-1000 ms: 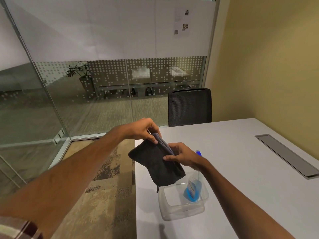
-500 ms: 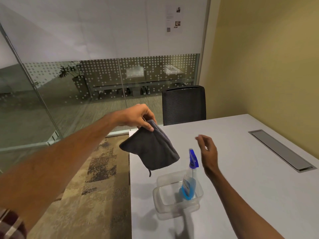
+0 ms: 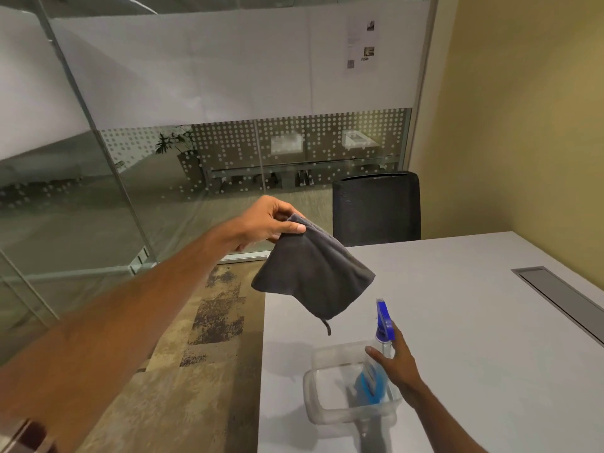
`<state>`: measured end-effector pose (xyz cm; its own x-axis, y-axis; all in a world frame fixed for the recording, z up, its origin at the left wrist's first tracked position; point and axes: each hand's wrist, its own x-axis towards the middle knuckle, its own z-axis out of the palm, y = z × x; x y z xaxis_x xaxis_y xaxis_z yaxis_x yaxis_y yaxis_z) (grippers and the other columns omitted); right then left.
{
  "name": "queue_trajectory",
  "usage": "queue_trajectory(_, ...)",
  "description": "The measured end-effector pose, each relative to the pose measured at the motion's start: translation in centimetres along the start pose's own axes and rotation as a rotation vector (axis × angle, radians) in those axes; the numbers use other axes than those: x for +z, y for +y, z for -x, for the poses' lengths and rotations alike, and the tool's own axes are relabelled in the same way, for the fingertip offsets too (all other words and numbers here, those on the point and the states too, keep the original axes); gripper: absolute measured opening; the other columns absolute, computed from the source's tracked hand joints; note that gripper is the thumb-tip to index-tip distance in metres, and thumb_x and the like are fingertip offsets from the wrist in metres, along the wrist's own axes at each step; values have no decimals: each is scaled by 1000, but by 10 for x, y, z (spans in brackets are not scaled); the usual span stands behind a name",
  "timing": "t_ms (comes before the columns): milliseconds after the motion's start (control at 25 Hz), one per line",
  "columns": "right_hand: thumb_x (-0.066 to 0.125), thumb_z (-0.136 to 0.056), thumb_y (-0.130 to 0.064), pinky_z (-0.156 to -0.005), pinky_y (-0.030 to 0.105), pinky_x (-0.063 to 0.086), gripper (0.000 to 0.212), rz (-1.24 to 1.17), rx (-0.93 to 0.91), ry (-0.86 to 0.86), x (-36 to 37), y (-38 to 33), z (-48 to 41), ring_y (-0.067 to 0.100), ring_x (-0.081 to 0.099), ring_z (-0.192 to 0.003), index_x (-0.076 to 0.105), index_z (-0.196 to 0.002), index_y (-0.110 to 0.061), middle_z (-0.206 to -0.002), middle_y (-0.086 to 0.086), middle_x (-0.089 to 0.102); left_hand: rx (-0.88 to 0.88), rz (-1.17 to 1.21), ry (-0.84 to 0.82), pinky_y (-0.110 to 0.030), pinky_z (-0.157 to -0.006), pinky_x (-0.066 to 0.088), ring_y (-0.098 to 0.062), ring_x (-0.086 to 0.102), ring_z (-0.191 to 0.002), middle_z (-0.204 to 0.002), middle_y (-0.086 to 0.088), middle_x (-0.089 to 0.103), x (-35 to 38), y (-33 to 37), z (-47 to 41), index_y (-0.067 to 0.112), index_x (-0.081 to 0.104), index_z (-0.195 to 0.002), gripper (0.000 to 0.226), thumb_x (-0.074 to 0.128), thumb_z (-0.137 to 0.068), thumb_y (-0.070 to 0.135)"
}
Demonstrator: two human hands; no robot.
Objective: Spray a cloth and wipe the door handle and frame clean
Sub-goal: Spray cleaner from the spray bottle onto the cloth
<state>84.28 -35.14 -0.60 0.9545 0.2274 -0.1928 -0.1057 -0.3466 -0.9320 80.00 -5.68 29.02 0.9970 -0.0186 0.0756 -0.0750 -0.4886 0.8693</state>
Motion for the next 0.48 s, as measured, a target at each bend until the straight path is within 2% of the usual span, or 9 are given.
queue_trajectory(160,63,-90,-30,-102,48,43,54,-88,29,23,8,3,-11,21,50,-109,40,-138,-19,-139,11,52,-14,98,78,-17,-57,53,-3,70,-76,-84,2,77,-13,4,2,17,77,-93,11,74,-87,9)
queue_trajectory(280,61,-91,-29,-97,43,43,42,-109,5,14,10,-1,-11,22,51,-106,44,-129,-23,-133,9,56,-17,82,88,-17,-57,53,-4,70,-77,-84,1,77,-22,6,2,16,77,-95,11,75,-86,9)
queue_trajectory(480,61,-88,-37,-90,34,42,40,-148,-151,50,2,-44,-4,17,54,-105,45,-124,-33,-124,-2,57,-13,45,92,-16,-56,53,-1,70,-75,-80,5,77,-36,9,-6,19,77,-94,11,75,-86,11)
